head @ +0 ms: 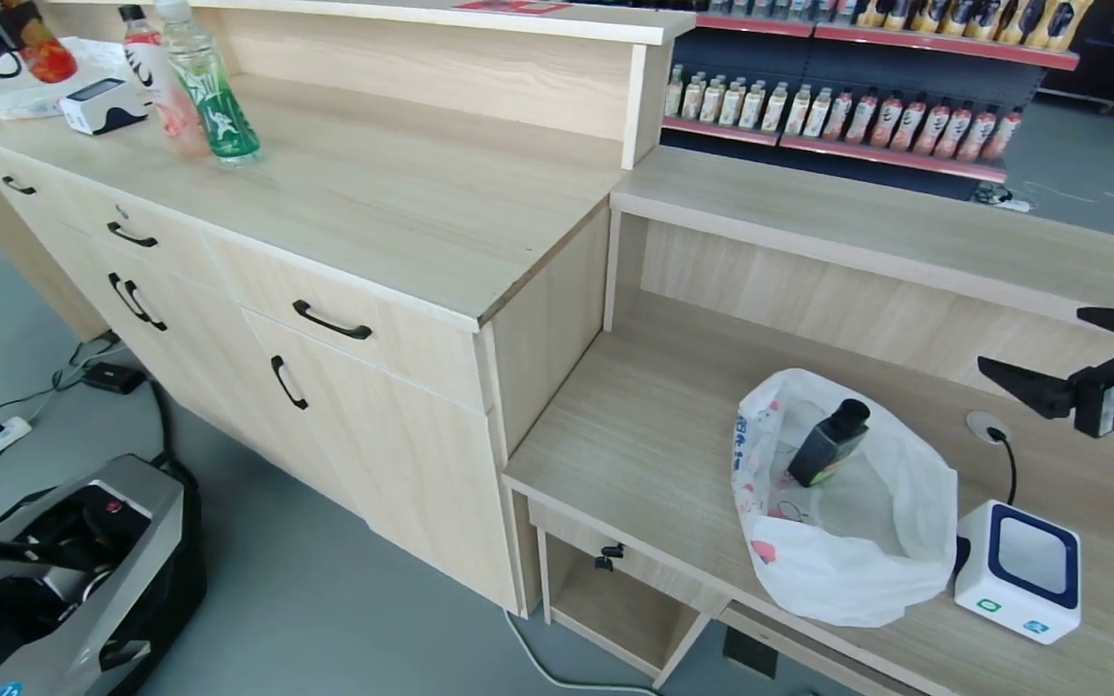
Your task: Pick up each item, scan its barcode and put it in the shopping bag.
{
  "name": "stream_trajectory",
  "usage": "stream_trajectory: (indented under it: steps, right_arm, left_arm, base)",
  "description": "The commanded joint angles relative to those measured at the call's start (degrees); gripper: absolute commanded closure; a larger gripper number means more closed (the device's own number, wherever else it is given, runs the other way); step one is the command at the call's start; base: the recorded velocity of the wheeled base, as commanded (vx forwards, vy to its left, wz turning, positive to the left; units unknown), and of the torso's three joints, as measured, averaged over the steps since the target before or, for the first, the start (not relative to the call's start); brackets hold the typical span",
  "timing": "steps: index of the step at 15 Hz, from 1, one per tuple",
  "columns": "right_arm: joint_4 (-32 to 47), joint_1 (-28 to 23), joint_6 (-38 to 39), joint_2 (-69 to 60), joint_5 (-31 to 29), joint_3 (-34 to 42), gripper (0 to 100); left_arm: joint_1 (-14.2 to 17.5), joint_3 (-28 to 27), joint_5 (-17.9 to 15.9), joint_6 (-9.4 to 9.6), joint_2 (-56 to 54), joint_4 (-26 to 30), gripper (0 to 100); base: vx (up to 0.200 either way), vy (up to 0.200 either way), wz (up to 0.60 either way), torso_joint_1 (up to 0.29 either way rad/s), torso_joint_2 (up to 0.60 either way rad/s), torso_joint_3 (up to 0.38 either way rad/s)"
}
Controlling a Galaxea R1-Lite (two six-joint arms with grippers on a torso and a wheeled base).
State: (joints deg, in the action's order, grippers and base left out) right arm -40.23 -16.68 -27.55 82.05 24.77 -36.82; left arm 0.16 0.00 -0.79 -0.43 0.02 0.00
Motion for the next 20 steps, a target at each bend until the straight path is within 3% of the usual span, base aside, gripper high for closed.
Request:
stream_trajectory:
  steps: [1, 4, 8, 12, 14, 16, 20]
  right_arm:
    - [0.6, -0.9, 0.0, -12.5, 0.0, -0.1, 0]
    - [0.8, -3.7, 0.1, -15.2, -2.9, -0.2, 0]
    - [5.1, -16.2, 0.3, -14.0, -10.3, 4.7, 0]
    - [5.5, -23.0, 0.7, -4.4, -10.3, 5.3, 0]
    - [5.8, -26.0, 1.2, 0.4, -10.0, 5.4, 0]
    - [5.2, -26.7, 1.0, 5.7, -7.5, 5.1, 0]
    - [4.7, -31.4, -5.5, 12.3, 5.6, 3.6, 0]
  left_arm:
    - [0.0, 0.0, 0.0, 0.08, 0.0, 0.0, 0]
    - [0.0, 0.0, 0.0, -0.01, 0.0, 0.0, 0]
    - [0.0, 0.0, 0.0, 0.08, 0.0, 0.0, 0]
    - [0.0, 0.0, 0.0, 0.08, 0.0, 0.0, 0]
    - [0.0, 0.0, 0.0, -0.01, 0.0, 0.0, 0]
    - [0.0, 0.0, 0.0, 0.08, 0.0, 0.0, 0]
    - [0.0, 0.0, 0.0, 0.08, 0.0, 0.0, 0]
  base:
    - [0.000, 0.000, -0.60, 0.012, 0.00, 0.002]
    - [0.000, 0.000, -0.60, 0.001, 0.00, 0.001]
    - [0.000, 0.000, -0.60, 0.005, 0.00, 0.005]
    - [0.000, 0.000, -0.60, 0.002, 0.00, 0.002]
    - [0.000, 0.000, 0.00, 0.000, 0.00, 0.000]
    - [0.000, 0.000, 0.00, 0.000, 0.00, 0.000]
    - [0.000, 0.000, 0.00, 0.000, 0.00, 0.000]
